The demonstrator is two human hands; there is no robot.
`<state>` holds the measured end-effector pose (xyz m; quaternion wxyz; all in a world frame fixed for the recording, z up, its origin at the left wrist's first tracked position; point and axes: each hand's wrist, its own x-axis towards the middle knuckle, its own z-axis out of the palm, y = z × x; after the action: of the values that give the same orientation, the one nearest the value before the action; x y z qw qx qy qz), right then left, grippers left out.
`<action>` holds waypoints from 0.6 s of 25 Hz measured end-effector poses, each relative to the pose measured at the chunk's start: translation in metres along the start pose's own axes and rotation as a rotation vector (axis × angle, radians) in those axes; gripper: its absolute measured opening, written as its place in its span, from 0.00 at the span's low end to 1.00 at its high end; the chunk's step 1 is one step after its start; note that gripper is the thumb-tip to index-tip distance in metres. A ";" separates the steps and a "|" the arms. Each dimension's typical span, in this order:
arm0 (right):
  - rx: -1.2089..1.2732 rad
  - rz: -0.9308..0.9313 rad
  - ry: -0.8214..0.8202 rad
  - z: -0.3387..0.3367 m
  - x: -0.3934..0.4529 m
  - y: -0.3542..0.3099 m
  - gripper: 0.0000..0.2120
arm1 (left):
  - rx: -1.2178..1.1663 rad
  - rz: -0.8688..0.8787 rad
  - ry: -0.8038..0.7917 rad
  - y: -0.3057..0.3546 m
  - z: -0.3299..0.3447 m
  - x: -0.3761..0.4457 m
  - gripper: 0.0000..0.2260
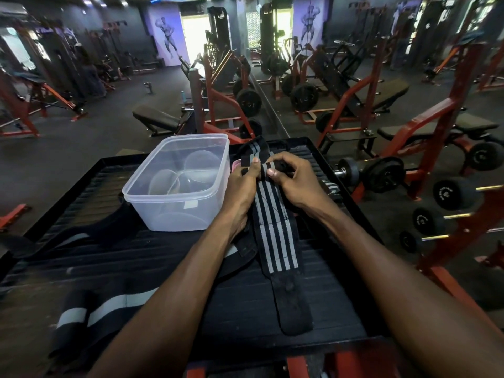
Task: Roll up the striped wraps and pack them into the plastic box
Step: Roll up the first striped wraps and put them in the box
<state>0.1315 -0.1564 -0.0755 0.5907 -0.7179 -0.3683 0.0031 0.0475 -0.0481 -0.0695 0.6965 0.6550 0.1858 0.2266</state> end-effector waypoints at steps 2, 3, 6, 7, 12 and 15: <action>0.007 -0.019 -0.011 0.002 -0.001 0.001 0.09 | 0.035 -0.004 0.033 -0.002 0.000 0.002 0.18; 0.006 -0.019 -0.015 0.002 -0.001 0.001 0.08 | 0.071 0.004 0.061 -0.003 0.000 0.002 0.17; 0.026 0.043 -0.045 0.001 0.001 0.000 0.02 | 0.097 0.038 0.090 -0.002 0.002 0.001 0.11; 0.037 0.054 -0.052 0.000 0.001 -0.001 0.03 | 0.102 0.047 0.099 -0.003 0.002 0.002 0.08; 0.017 0.009 -0.018 -0.003 0.001 0.001 0.04 | 0.060 0.045 0.061 0.000 0.005 0.002 0.09; 0.016 -0.019 0.002 -0.002 -0.001 0.001 0.06 | 0.050 -0.023 0.007 -0.002 0.001 0.005 0.30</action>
<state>0.1317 -0.1583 -0.0762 0.5970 -0.7095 -0.3743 -0.0004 0.0522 -0.0462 -0.0717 0.6817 0.6694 0.2013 0.2159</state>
